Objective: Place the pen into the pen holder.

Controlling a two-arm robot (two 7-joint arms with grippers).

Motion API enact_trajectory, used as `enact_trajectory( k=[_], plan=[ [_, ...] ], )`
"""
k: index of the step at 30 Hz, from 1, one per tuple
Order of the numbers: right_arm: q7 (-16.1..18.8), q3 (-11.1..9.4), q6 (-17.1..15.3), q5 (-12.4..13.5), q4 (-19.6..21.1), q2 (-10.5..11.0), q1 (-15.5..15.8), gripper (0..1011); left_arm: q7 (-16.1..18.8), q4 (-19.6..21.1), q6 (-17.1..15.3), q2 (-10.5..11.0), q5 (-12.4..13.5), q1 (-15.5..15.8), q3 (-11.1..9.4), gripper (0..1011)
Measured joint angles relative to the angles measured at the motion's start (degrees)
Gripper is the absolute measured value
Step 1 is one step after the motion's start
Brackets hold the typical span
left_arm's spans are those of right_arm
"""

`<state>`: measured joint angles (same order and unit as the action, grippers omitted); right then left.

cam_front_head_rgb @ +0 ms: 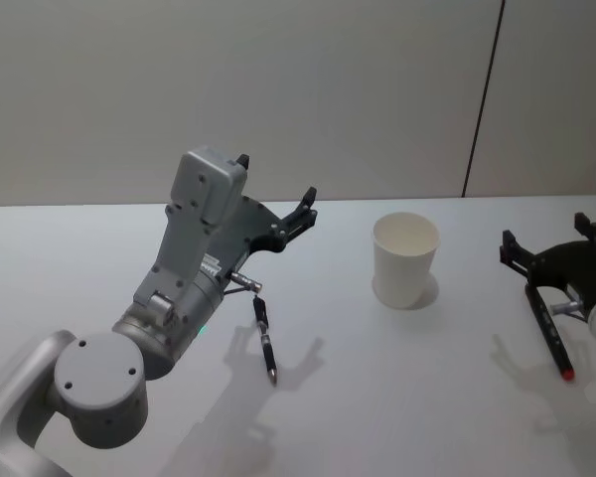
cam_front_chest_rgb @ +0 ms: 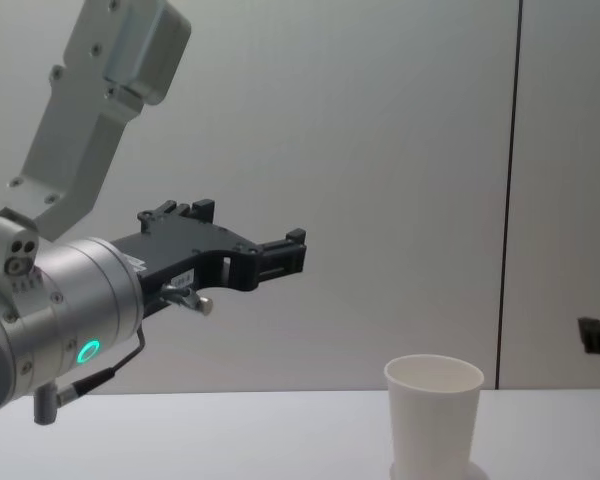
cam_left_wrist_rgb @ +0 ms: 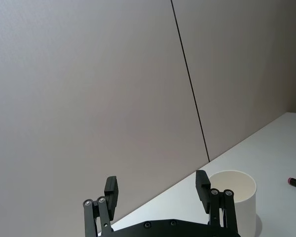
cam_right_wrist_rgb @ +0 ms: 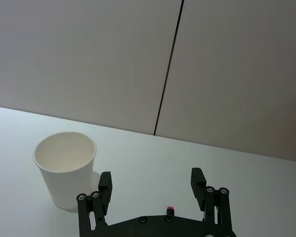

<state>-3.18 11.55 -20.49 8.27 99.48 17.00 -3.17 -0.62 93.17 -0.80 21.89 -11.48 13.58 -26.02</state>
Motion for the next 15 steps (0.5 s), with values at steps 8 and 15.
enact_trajectory(
  k=[8,15],
  plan=[
    [0.2,-0.9,-3.6,0.6,-1.1,0.3,-0.8,1002,0.0,0.0,0.0,0.0,0.0,0.0,0.0,1000],
    [0.1,-1.5,-7.1,1.0,-2.8,0.0,-2.1,1002,0.0,0.0,0.0,0.0,0.0,0.0,0.0,1000]
  ],
)
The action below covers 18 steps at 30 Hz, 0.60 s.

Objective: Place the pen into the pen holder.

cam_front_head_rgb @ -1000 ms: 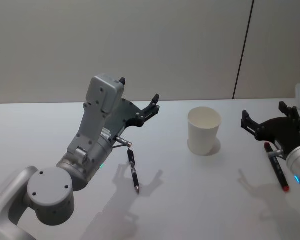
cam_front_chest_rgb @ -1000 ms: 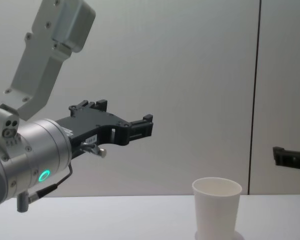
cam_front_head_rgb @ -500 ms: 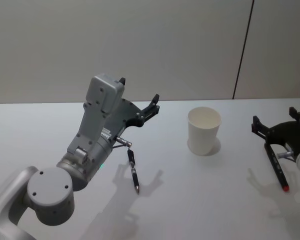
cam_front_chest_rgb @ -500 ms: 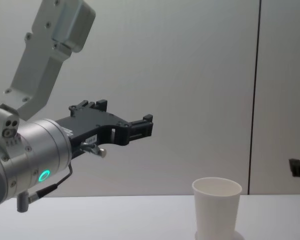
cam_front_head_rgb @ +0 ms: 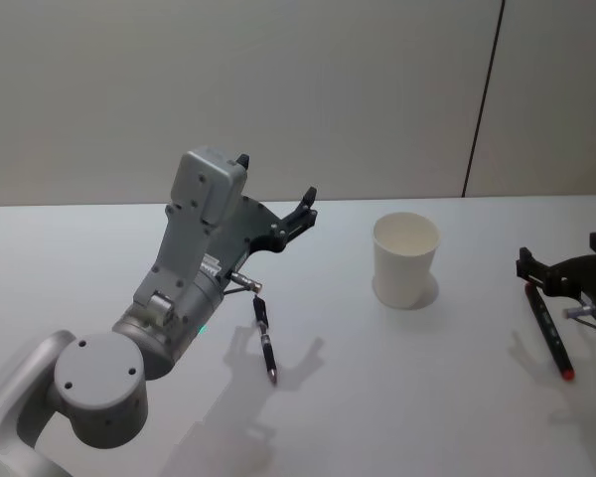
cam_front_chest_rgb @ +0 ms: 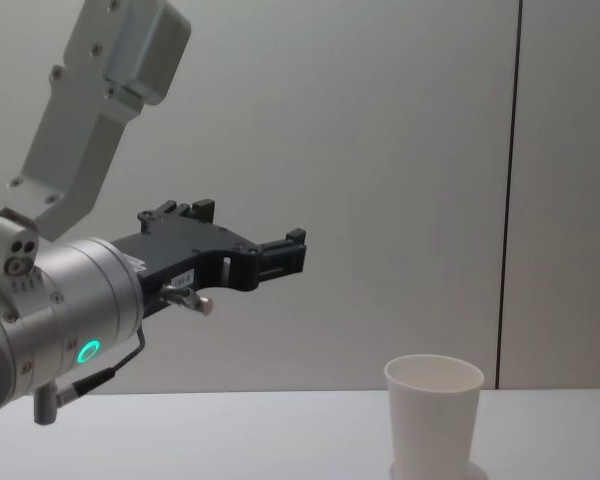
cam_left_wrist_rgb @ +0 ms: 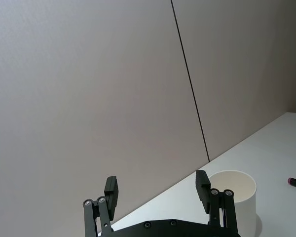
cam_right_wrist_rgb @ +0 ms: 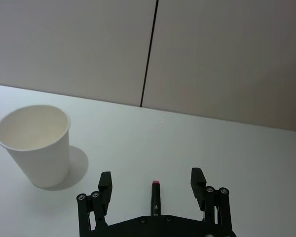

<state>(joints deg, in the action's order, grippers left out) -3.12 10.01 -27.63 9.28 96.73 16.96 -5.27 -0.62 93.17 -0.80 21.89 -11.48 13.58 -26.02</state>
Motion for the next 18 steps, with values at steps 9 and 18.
enact_trajectory(
  k=[9,18],
  plan=[
    [-1.0,-0.5,-5.0,0.4,-2.9,-1.1,-2.6,1002,0.0,0.0,0.0,0.0,0.0,0.0,0.0,1000],
    [-1.8,-0.6,-9.5,0.4,-6.5,-2.8,-6.0,1002,0.0,0.0,0.0,0.0,0.0,0.0,0.0,1000]
  ],
)
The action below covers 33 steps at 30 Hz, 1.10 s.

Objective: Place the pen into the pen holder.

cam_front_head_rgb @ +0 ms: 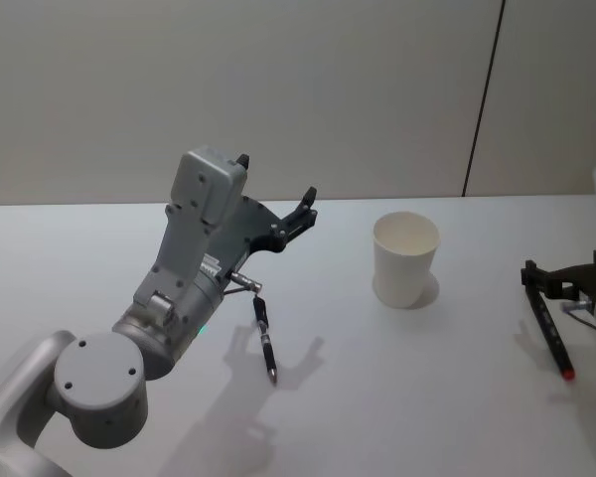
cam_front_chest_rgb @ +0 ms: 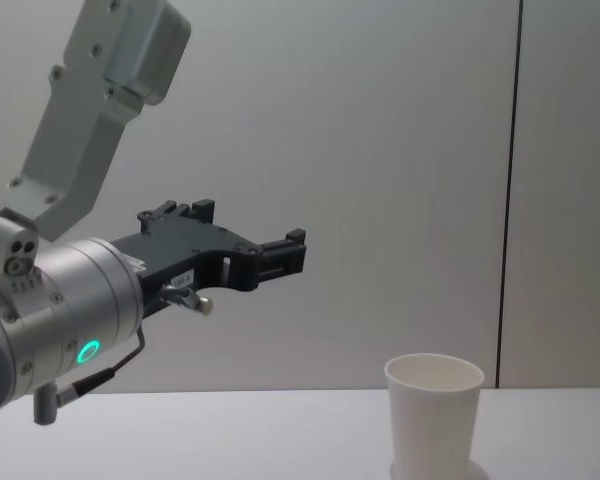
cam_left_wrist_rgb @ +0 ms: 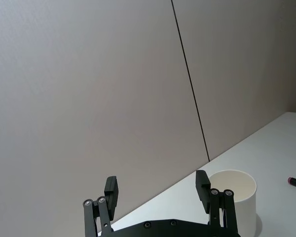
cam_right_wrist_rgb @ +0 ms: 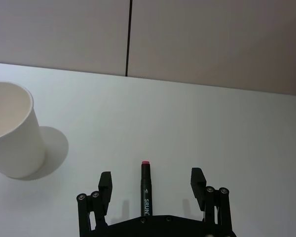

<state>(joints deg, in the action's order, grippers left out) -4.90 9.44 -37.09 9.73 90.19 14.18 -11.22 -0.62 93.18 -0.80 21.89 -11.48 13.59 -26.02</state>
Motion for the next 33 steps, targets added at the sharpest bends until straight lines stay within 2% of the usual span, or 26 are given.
enact_trajectory(
  k=[14,33],
  plan=[
    [-1.0,0.1,-5.1,-0.6,-7.3,-2.9,-6.1,1002,0.0,0.0,0.0,0.0,0.0,0.0,0.0,1000],
    [-0.9,-0.4,-7.9,-1.4,-17.0,-5.1,-11.9,1002,0.0,0.0,0.0,0.0,0.0,0.0,0.0,1000]
  ],
)
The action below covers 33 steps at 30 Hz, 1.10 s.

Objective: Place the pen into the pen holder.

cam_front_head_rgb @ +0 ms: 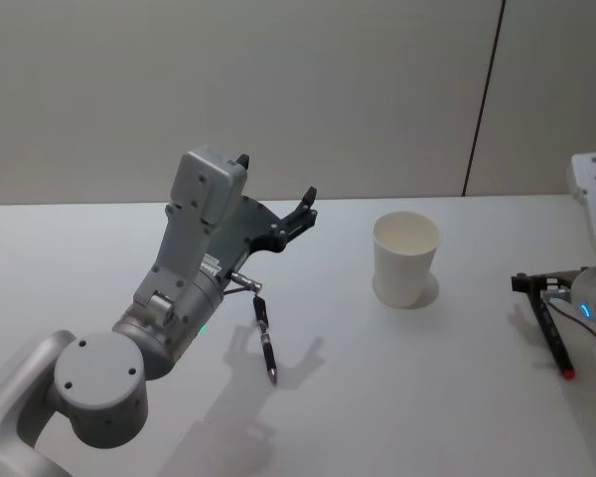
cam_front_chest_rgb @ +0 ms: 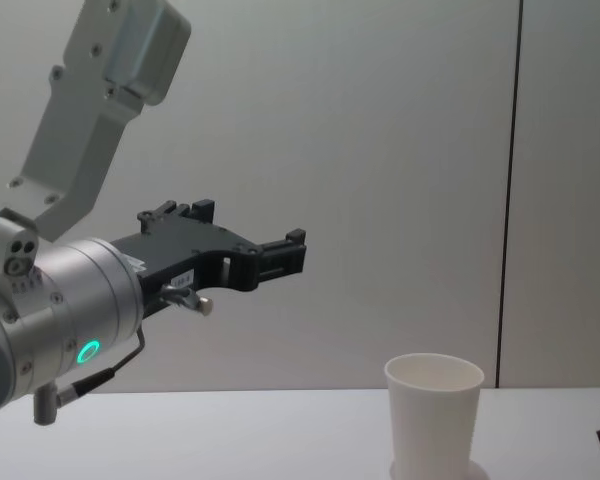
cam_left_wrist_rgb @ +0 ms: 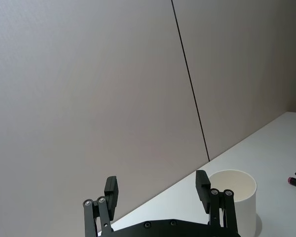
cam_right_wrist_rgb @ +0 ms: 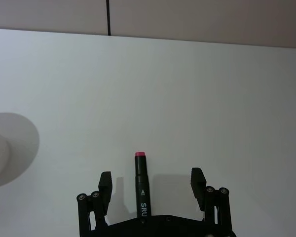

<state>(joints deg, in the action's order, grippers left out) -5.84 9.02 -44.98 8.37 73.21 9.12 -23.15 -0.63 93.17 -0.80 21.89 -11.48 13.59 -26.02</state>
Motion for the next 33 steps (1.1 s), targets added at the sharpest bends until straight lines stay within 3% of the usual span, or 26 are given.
enact_trajectory(
  k=[17,33],
  plan=[
    [0.6,-0.7,1.0,-0.2,-9.0,-1.3,-4.2,1002,0.0,0.0,0.0,0.0,0.0,0.0,0.0,1000],
    [1.1,-1.0,3.1,0.2,-14.3,-2.2,-6.2,1002,0.0,0.0,0.0,0.0,0.0,0.0,0.0,1000]
  ],
)
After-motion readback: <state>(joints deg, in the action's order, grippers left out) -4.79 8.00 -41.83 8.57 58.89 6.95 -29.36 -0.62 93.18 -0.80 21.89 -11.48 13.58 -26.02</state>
